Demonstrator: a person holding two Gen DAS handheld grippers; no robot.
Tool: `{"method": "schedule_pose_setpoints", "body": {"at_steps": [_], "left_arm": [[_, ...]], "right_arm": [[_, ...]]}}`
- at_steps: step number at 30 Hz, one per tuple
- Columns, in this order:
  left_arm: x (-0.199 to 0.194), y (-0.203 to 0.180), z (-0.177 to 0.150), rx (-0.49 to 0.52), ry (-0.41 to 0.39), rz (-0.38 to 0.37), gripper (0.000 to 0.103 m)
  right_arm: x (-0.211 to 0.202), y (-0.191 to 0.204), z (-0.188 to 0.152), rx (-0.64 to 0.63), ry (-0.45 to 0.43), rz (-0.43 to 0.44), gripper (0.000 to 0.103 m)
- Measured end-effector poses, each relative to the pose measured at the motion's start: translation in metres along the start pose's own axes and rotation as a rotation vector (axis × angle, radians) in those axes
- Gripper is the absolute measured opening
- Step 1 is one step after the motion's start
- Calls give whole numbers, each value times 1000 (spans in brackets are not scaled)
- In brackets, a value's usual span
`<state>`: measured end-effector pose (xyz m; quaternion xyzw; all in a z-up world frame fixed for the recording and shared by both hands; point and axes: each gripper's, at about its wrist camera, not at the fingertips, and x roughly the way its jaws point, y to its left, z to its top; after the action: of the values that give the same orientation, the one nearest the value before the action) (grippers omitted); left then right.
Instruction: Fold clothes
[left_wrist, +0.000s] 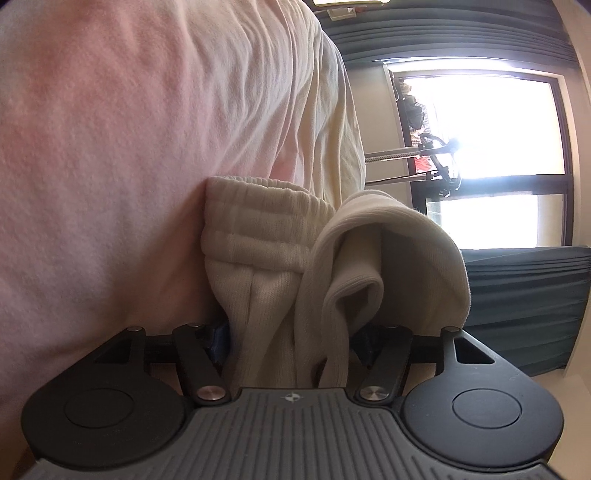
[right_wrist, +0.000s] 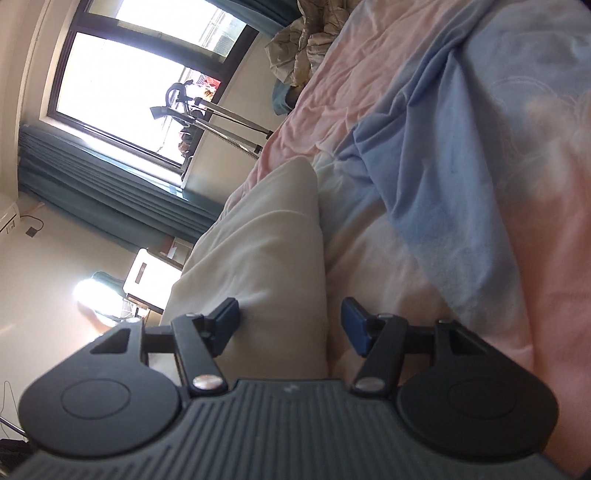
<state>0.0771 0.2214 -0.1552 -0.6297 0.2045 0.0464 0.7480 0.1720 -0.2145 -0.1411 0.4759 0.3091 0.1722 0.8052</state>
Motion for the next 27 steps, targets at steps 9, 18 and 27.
{"method": "schedule_pose_setpoints", "body": {"at_steps": [9, 18, 27], "left_arm": [[11, -10, -3, 58, -13, 43, 69], [-5, -27, -5, 79, -11, 1, 38], [-34, -78, -39, 64, 58, -138, 37]], "right_arm": [[33, 14, 5, -61, 40, -46, 56], [11, 58, 1, -172, -130, -103, 23], [-72, 134, 29, -321, -304, -61, 21]]}}
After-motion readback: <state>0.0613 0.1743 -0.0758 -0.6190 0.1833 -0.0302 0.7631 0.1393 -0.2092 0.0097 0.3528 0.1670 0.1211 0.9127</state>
